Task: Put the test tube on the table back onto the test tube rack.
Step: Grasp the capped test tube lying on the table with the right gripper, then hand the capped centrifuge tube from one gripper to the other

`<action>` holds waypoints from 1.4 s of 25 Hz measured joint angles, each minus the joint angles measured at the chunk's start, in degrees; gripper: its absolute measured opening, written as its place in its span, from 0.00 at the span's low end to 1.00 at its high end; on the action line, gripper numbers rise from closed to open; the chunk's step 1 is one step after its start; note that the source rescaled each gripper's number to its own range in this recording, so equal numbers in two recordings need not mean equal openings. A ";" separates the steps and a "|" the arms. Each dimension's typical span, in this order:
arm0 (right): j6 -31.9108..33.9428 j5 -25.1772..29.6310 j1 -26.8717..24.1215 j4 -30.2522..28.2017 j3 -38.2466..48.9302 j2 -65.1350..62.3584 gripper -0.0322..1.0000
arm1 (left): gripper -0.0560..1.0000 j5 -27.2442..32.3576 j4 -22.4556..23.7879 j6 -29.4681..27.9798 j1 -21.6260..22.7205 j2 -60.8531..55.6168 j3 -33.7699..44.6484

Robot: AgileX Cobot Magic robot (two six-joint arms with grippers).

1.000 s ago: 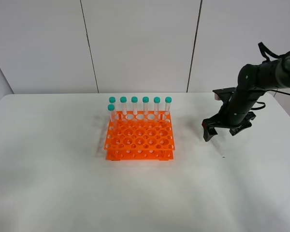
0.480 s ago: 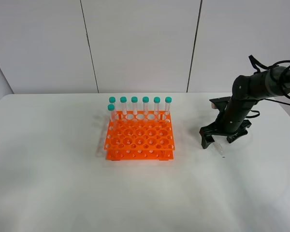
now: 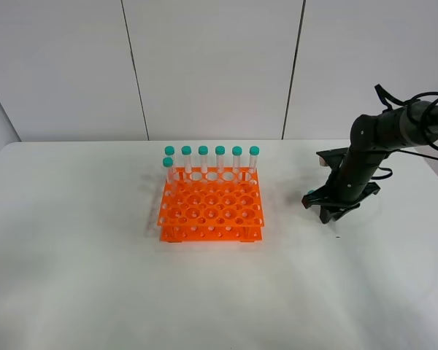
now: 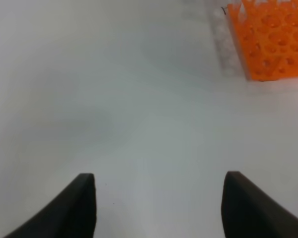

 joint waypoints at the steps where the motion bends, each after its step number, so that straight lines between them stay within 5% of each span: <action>1: 0.00 0.07 0.00 0.00 0.00 -0.36 0.05 | 0.85 0.00 0.00 0.00 0.00 0.00 0.00; 7: -0.84 0.91 0.00 0.04 0.00 -8.91 0.04 | 0.85 0.00 0.00 0.00 0.00 0.00 0.00; 14: -2.69 8.52 0.00 0.04 1.51 -26.31 0.04 | 0.85 0.00 0.00 0.00 0.00 0.00 0.00; 21: -5.78 9.11 0.00 1.36 19.90 -47.21 0.04 | 0.85 0.00 0.00 0.00 0.00 0.00 0.00; 28: -17.10 4.85 1.50 17.28 25.80 -51.81 0.04 | 0.85 -0.05 0.00 0.00 0.00 0.00 0.00; 35: -29.92 -5.09 16.60 30.36 25.80 -49.17 0.04 | 0.85 -0.05 0.00 0.00 0.00 0.00 0.00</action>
